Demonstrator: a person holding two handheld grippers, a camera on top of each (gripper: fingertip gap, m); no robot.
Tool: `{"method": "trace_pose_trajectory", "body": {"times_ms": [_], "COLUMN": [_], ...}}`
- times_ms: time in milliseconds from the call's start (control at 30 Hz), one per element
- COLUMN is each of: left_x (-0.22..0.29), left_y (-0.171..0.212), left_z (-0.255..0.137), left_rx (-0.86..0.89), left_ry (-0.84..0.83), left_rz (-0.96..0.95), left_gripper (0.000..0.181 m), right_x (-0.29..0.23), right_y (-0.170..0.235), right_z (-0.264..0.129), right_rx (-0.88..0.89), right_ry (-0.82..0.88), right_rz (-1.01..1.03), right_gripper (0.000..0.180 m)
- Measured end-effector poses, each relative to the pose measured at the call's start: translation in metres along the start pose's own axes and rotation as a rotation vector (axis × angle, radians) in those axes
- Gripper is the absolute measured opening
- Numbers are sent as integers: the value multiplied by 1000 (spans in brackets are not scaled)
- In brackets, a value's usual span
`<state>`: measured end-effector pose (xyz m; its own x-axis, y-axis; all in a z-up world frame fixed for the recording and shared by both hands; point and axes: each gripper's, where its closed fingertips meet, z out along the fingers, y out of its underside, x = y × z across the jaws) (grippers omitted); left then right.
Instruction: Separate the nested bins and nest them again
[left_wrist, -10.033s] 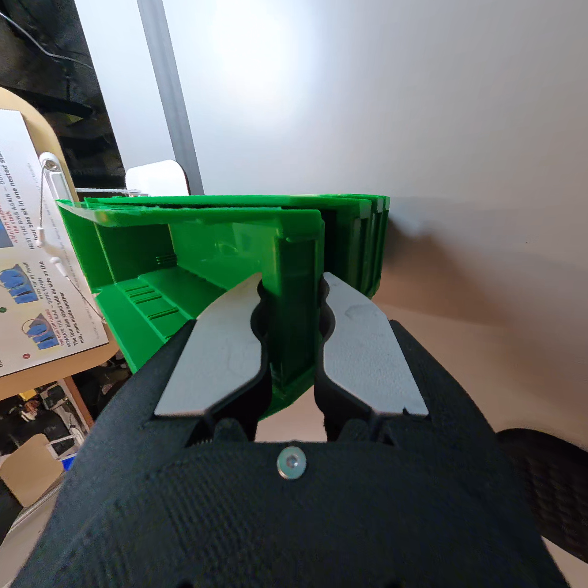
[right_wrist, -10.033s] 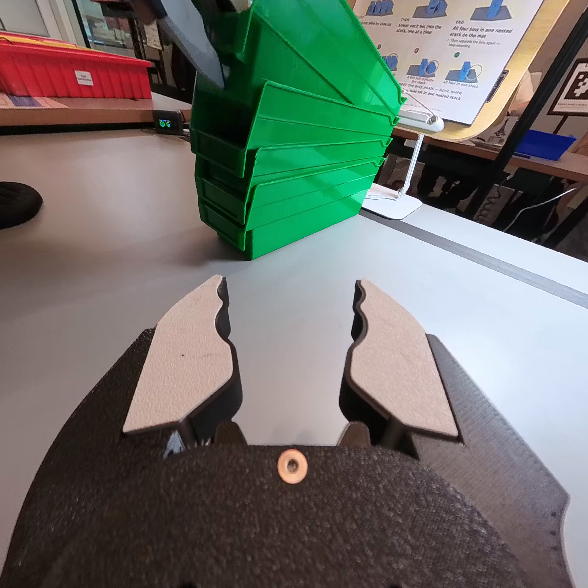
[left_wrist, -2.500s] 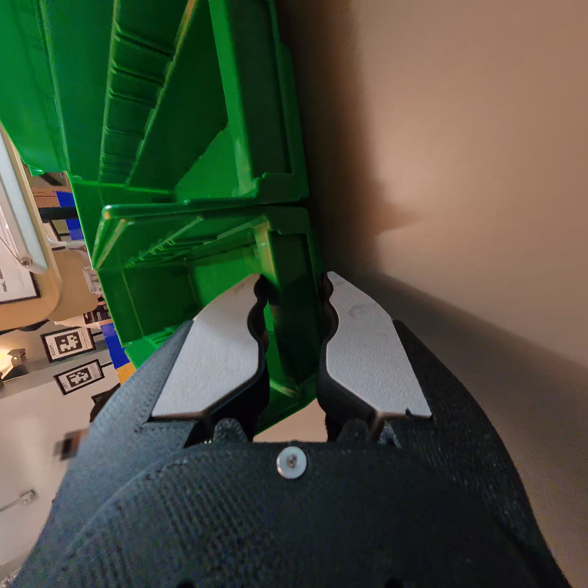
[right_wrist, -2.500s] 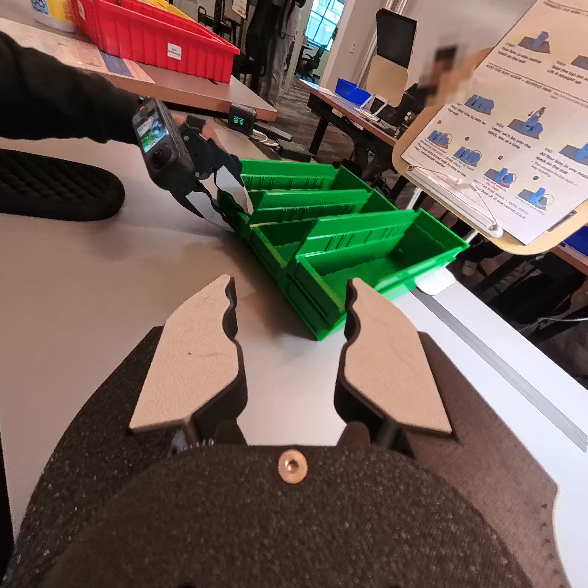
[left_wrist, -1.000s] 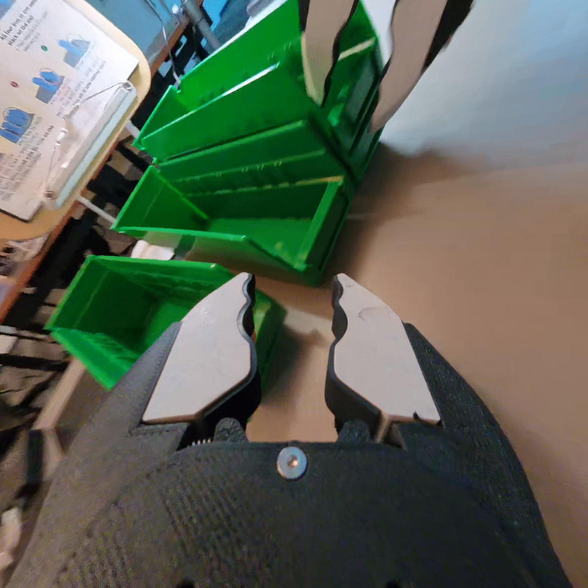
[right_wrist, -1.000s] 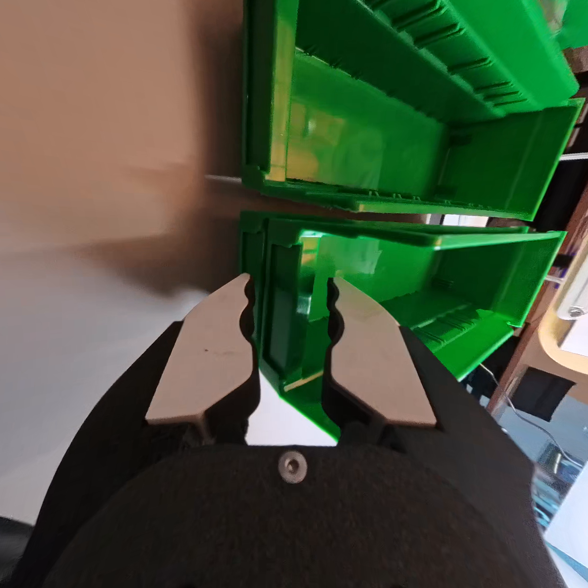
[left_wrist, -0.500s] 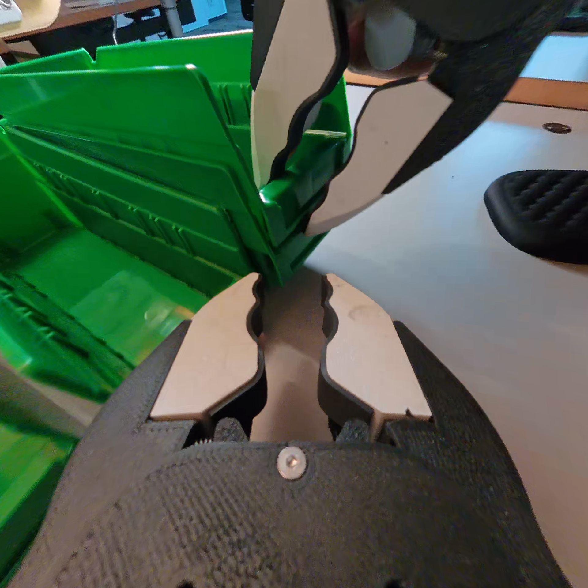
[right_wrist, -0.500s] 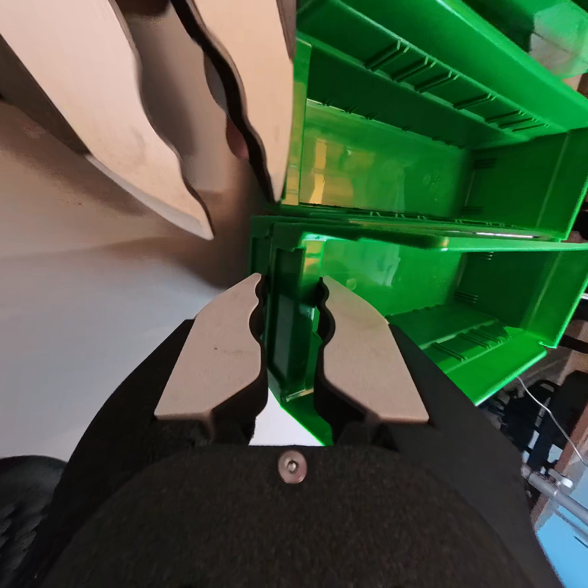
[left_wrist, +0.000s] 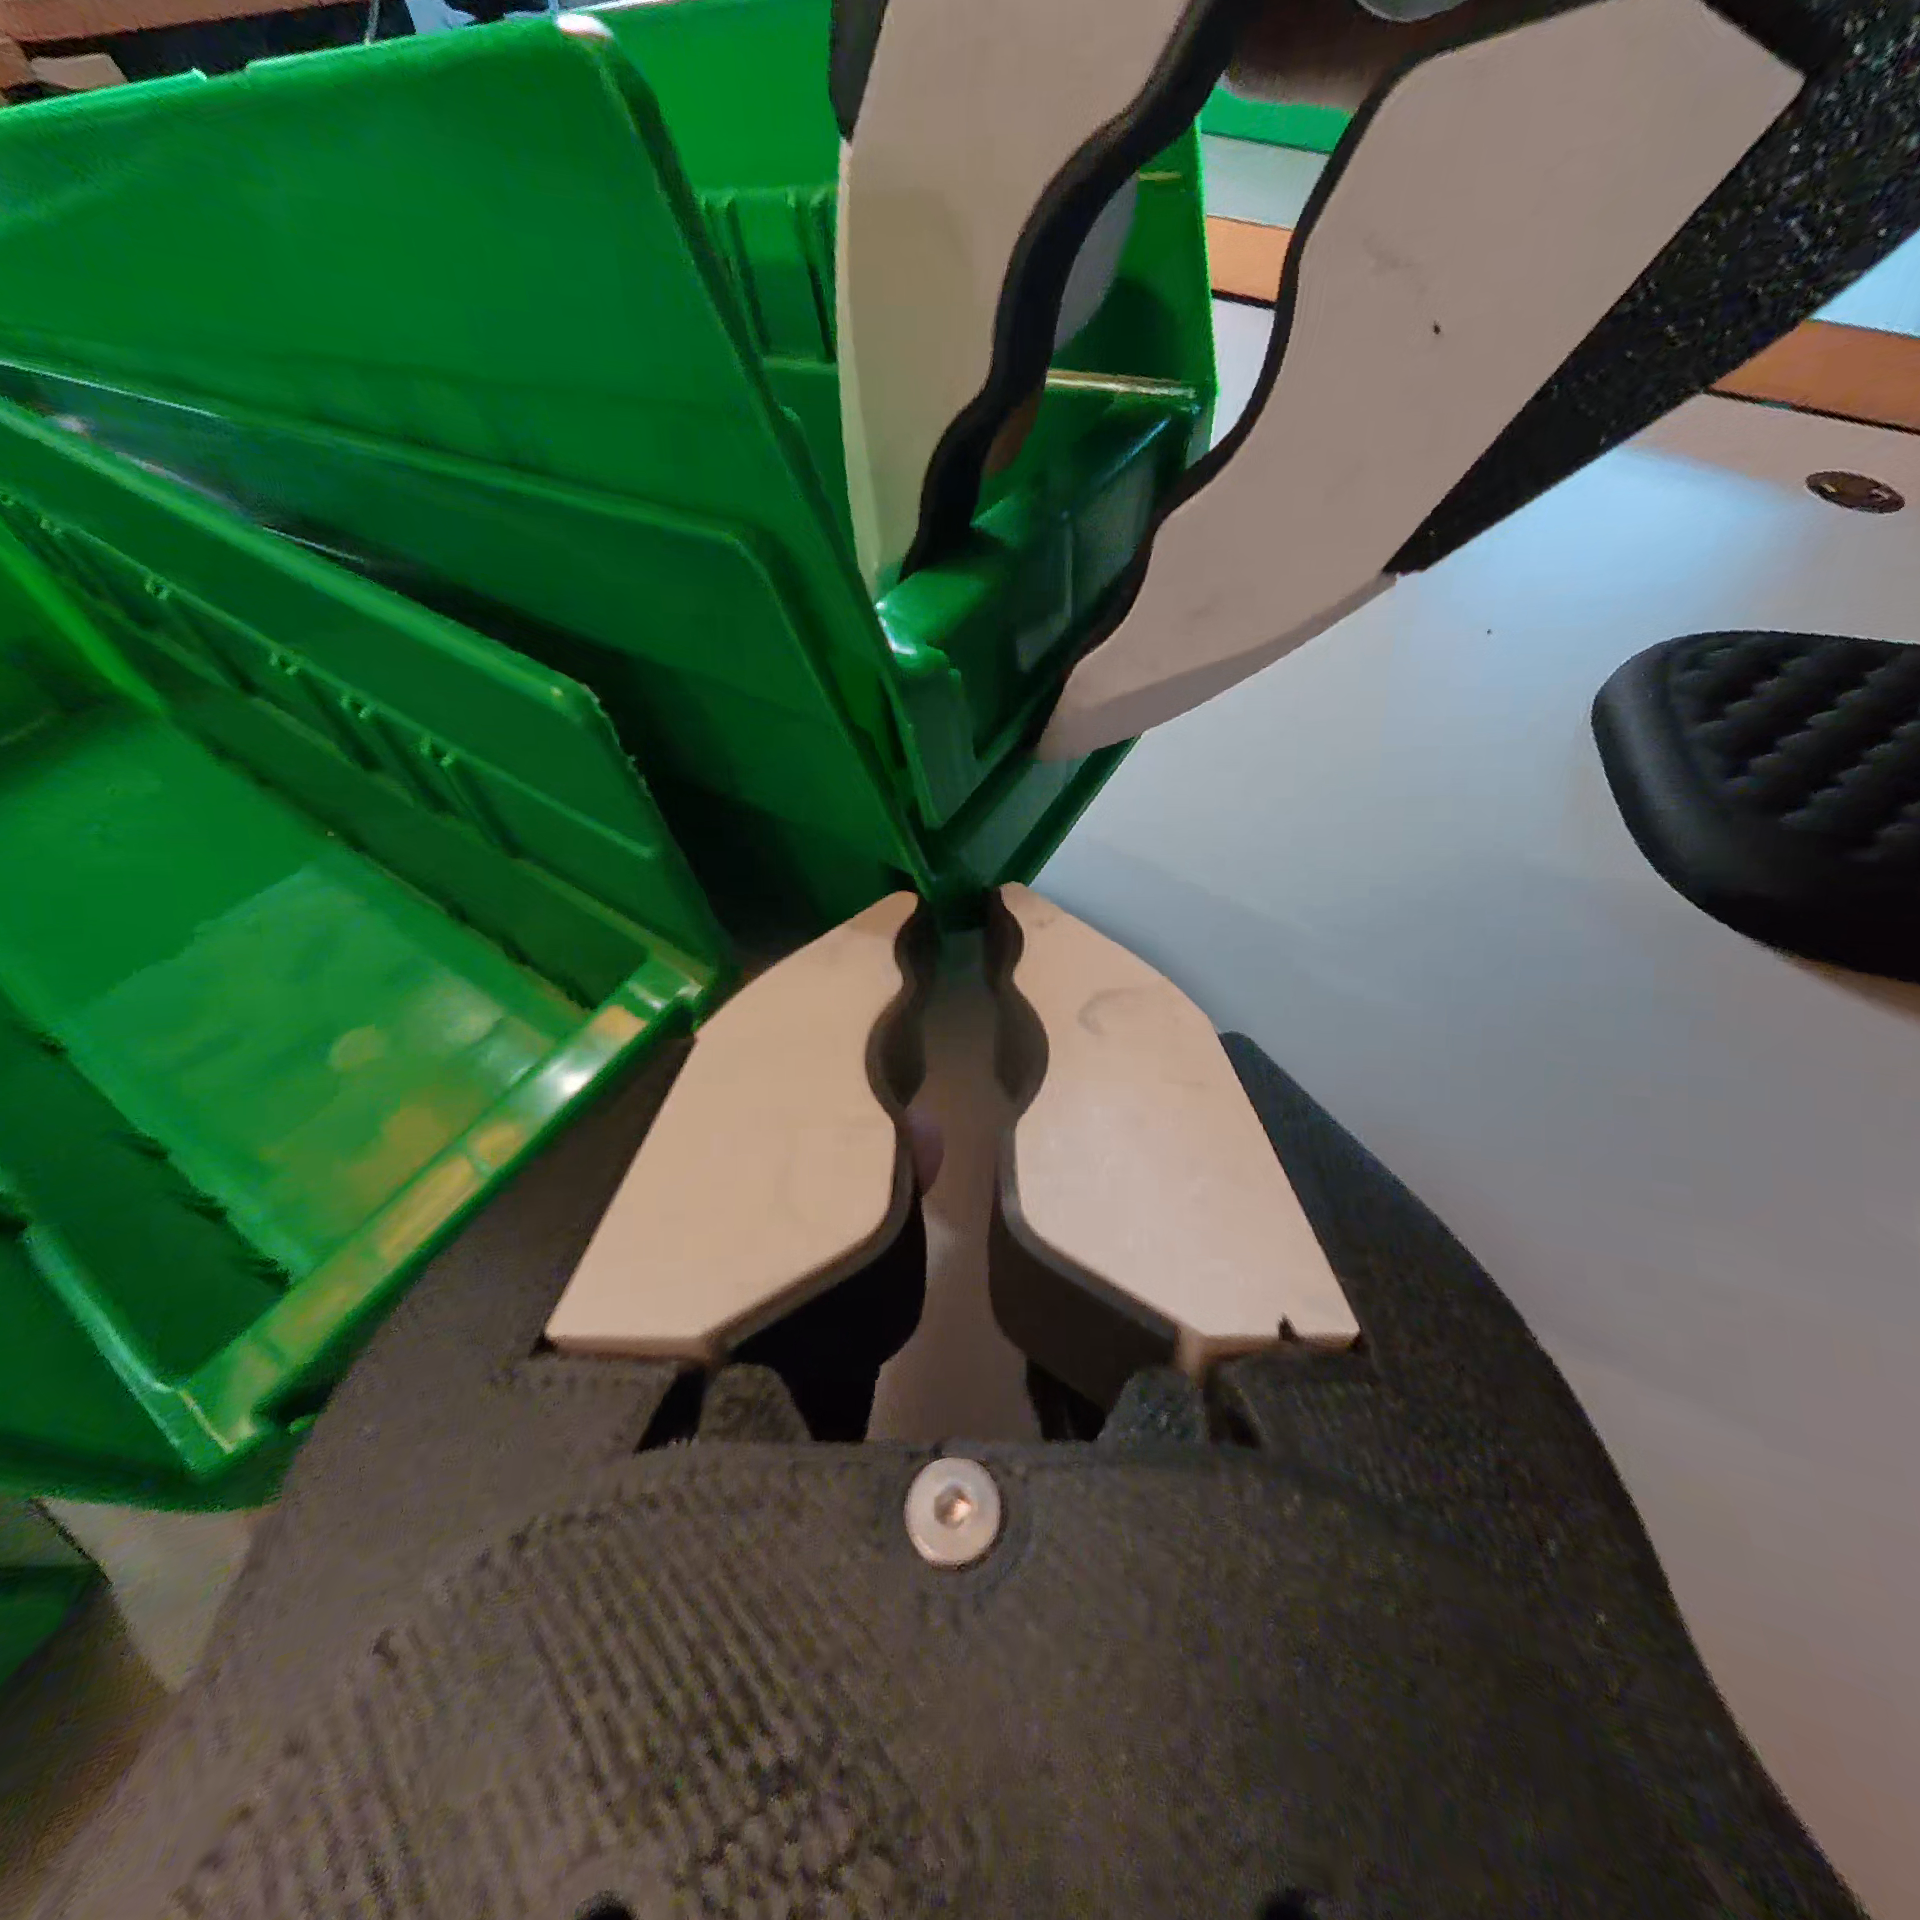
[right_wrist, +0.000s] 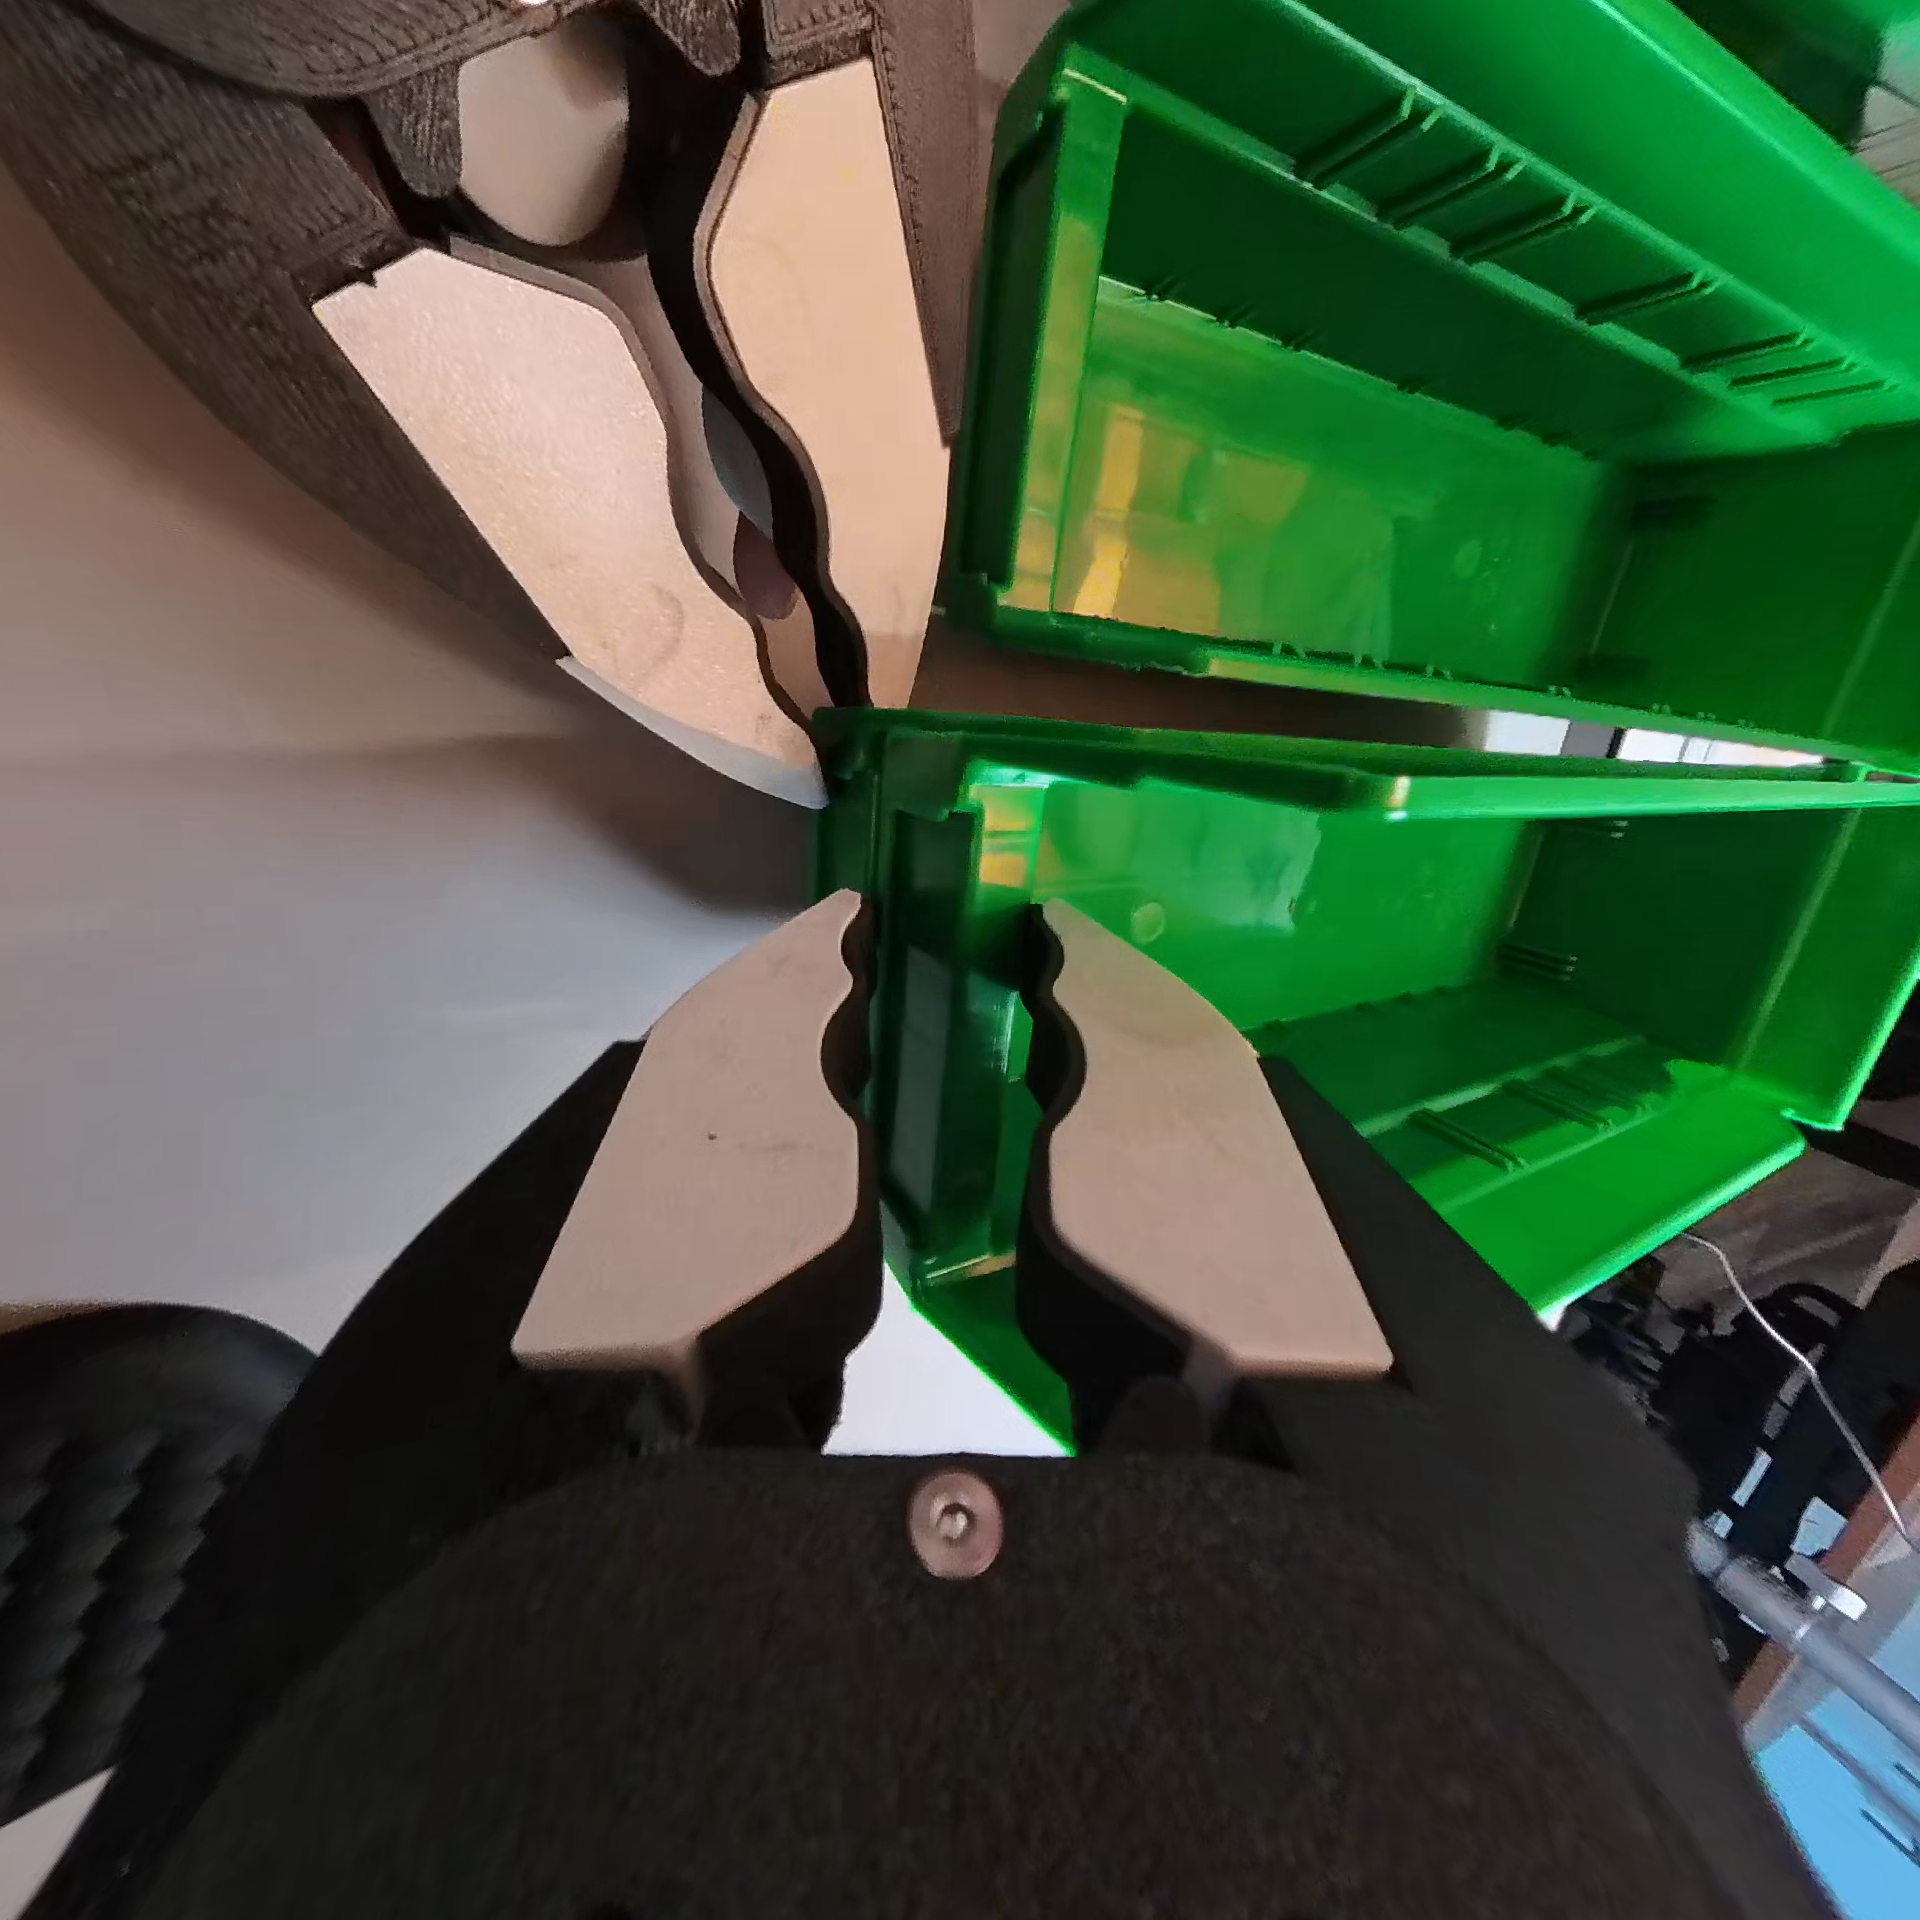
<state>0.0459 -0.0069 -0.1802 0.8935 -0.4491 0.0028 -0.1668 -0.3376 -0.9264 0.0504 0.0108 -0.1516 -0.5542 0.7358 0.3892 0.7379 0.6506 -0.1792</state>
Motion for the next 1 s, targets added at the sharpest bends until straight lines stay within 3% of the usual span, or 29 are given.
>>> {"method": "trace_pose_trajectory", "body": {"times_ms": [1000], "left_x": [0], "left_y": [4], "left_z": [4], "left_rx": [-10], "left_ry": [66], "left_rz": [-72], "left_gripper": [8], "right_x": [2], "right_y": [-2], "right_z": [-2], "right_rx": [74], "right_ry": [-14], "right_rz": [-20], "right_gripper": [25]}}
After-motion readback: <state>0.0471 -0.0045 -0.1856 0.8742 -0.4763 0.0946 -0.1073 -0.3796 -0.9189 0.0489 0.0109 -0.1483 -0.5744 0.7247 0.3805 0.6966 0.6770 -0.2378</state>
